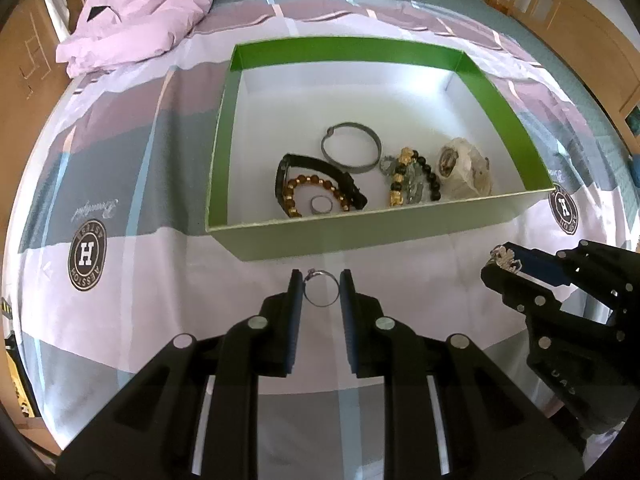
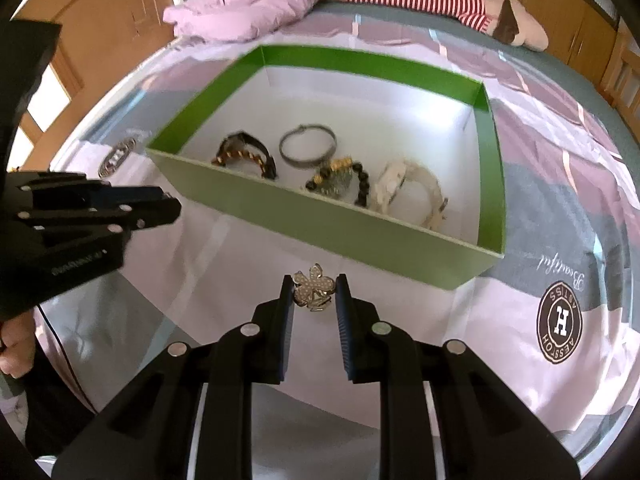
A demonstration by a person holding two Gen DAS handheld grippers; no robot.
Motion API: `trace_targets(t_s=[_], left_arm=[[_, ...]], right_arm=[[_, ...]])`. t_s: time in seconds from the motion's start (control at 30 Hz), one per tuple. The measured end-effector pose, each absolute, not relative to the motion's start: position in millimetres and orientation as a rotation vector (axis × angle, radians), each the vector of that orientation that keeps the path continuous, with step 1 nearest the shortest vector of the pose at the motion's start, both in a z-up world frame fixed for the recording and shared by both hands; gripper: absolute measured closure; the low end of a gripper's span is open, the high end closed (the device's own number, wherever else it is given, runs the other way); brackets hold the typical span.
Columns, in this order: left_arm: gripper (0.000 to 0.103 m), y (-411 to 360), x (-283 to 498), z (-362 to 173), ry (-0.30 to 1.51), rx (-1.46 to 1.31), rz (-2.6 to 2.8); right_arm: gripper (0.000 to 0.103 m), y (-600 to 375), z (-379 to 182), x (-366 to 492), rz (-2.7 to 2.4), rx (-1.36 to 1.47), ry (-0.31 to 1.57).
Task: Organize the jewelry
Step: 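Lift the brooch and ring and carry both over the green box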
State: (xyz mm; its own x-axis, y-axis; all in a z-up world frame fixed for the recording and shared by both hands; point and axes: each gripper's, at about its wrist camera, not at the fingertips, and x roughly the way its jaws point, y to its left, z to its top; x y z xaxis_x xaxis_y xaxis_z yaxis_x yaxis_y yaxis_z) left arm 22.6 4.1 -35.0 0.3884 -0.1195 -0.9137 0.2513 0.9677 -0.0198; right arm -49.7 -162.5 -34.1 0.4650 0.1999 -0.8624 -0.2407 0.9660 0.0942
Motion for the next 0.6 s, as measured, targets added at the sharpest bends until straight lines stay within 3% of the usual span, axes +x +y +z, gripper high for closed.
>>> trace_targets(t_s=[0.6], left_arm=[[0.084,4.4,18.5,-15.5,1.032,0.15,-0.199]], right_arm=[[0.082,-173.5,-5.0,-54.7,0.28,0.051,0.868]])
